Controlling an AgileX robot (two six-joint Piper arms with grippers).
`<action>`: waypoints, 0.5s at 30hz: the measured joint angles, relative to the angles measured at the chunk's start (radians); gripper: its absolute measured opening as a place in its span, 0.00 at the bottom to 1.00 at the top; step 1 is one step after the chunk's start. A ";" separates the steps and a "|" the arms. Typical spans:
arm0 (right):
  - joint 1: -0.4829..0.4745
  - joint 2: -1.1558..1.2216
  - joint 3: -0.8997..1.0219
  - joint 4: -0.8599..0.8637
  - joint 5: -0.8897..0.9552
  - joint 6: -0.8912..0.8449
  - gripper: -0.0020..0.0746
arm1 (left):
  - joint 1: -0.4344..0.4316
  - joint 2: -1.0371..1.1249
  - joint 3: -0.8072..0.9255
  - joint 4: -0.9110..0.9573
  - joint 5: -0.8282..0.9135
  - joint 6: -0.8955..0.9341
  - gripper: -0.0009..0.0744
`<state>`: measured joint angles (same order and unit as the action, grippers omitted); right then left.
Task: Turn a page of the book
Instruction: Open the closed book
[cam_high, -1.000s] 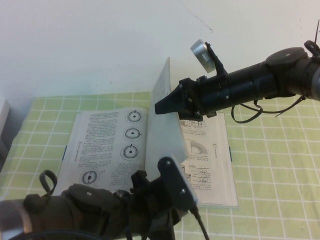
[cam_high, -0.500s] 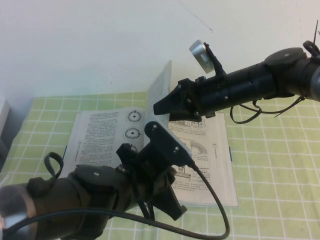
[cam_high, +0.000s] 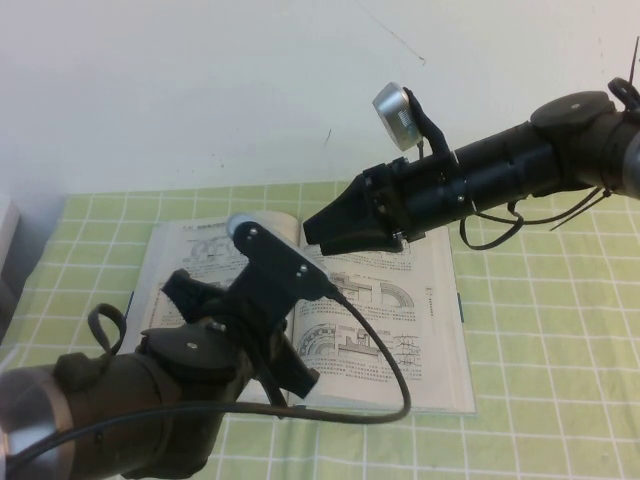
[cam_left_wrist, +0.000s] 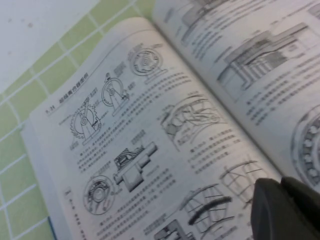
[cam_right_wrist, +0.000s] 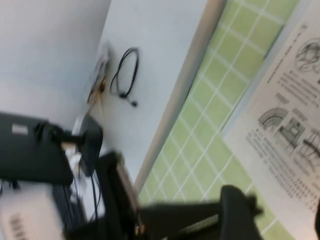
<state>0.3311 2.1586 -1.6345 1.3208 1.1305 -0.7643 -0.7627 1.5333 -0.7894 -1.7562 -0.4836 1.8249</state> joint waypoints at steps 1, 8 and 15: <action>-0.002 0.000 -0.006 -0.010 0.017 -0.005 0.46 | 0.000 0.000 0.000 -0.001 -0.023 -0.014 0.01; -0.012 -0.086 -0.036 -0.304 0.053 -0.011 0.21 | 0.000 -0.017 0.010 -0.002 -0.010 -0.160 0.01; -0.016 -0.264 -0.036 -0.732 0.083 0.101 0.04 | 0.000 -0.084 0.059 0.002 0.337 -0.313 0.01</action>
<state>0.3156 1.8943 -1.6708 0.5889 1.2138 -0.6633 -0.7627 1.4492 -0.7306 -1.7546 -0.1465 1.5118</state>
